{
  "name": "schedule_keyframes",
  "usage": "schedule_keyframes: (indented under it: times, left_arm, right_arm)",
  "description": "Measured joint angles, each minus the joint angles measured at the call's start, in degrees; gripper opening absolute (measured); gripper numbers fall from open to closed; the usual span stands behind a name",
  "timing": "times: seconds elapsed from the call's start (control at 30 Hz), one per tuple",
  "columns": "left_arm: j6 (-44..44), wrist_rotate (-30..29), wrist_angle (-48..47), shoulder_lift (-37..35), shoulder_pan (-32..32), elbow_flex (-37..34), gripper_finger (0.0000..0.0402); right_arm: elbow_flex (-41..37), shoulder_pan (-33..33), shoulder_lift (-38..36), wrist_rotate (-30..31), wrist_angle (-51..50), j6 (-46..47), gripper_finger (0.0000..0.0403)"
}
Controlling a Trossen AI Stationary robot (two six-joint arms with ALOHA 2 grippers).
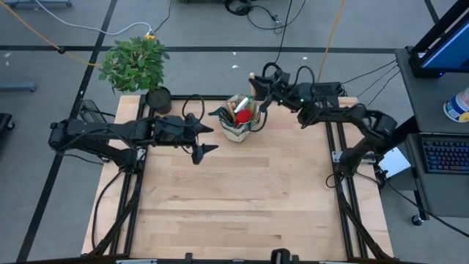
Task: Pick & Place Garden tools in Gardening bag
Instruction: Put the hand trowel into the gardening tool bag
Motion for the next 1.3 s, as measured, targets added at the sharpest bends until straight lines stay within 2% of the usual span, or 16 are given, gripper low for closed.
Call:
schedule_keyframes:
  times: [0.2,0.43,0.6,0.9,1.07,1.3]
  left_arm:
    - [2.44,4.46,-0.2,-0.77,0.5,0.0,0.0333]
    - [2.59,4.6,-4.47,-1.76,0.52,-0.02,0.0333]
    - [2.79,4.62,-4.24,-3.05,0.52,-0.68,0.0333]
    - [-2.12,5.73,10.23,-11.52,0.44,-15.09,0.0333]
    - [-3.91,5.74,12.96,-16.6,0.35,-20.43,0.0333]
    - [-3.64,5.7,11.42,-20.01,0.35,-21.64,0.0333]
  right_arm:
    - [0.0,0.0,5.02,-0.49,4.19,-1.0,0.0058]
    - [0.0,-0.02,8.46,-1.52,5.0,-2.73,0.0058]
    - [0.0,-0.29,9.58,-1.54,4.58,-4.98,0.0058]
    - [-1.26,-1.18,9.47,-1.26,4.47,-7.62,0.0058]
    - [-2.93,-1.22,9.47,0.28,4.15,-7.53,0.006]
    - [-3.08,-1.2,9.42,0.45,1.72,-7.04,0.0124]
